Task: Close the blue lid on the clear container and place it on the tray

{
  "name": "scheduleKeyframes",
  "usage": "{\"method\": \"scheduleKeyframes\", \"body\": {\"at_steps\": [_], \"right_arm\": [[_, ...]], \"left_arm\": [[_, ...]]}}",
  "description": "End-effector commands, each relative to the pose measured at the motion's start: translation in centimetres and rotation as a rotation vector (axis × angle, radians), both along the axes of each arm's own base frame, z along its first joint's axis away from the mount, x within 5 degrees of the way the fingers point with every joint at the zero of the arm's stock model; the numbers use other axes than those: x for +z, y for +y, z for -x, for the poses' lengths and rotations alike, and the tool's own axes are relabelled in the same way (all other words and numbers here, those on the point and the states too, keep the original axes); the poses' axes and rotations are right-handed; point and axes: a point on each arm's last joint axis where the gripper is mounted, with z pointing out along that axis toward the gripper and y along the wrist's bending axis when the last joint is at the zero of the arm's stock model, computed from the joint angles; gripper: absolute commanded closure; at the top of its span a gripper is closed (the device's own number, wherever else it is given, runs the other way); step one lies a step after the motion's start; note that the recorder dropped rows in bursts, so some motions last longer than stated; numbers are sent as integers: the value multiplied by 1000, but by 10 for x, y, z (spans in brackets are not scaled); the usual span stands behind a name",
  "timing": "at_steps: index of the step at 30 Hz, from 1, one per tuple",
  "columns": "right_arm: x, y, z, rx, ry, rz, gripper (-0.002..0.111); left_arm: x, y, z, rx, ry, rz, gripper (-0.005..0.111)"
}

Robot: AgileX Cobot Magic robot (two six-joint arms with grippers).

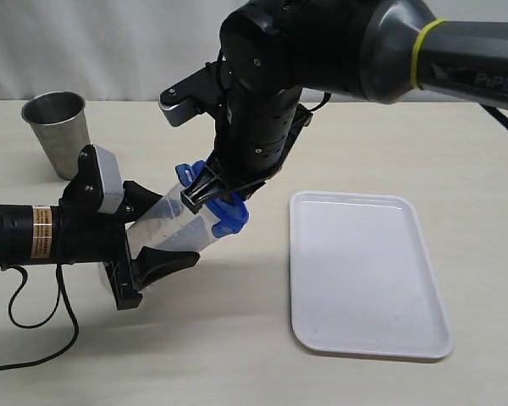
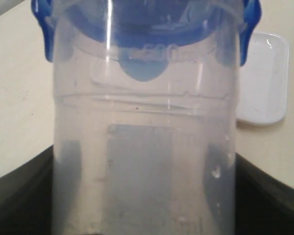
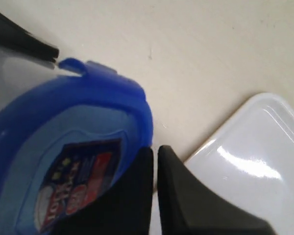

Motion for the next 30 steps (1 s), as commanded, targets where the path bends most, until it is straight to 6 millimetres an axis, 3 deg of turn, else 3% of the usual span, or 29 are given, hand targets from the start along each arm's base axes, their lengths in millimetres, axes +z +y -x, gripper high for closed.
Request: {"method": "scheduleKeyframes", "body": {"at_steps": [1,5,9,14,25,30], "right_arm": [[30,-3,4,-18,-67,-117,104],[58,-17,6,-78,-117,-180,97],[82,-33,10,-156,-114,-278,76],[91,-22,28,-31,4,-398,61],[43,-1,12,-33,126,-391,61],[36,4,10,-9,144,-397,67]], "left_arm": [[8,-4,-1,-4,-23,54,107],[6,-3,-1,3,-17,37,107],[6,-3,-1,5,-16,33,107],[6,-3,-1,4,-16,35,107],[7,-3,-1,0,-21,42,107],[7,-3,-1,-2,-24,45,107]]}}
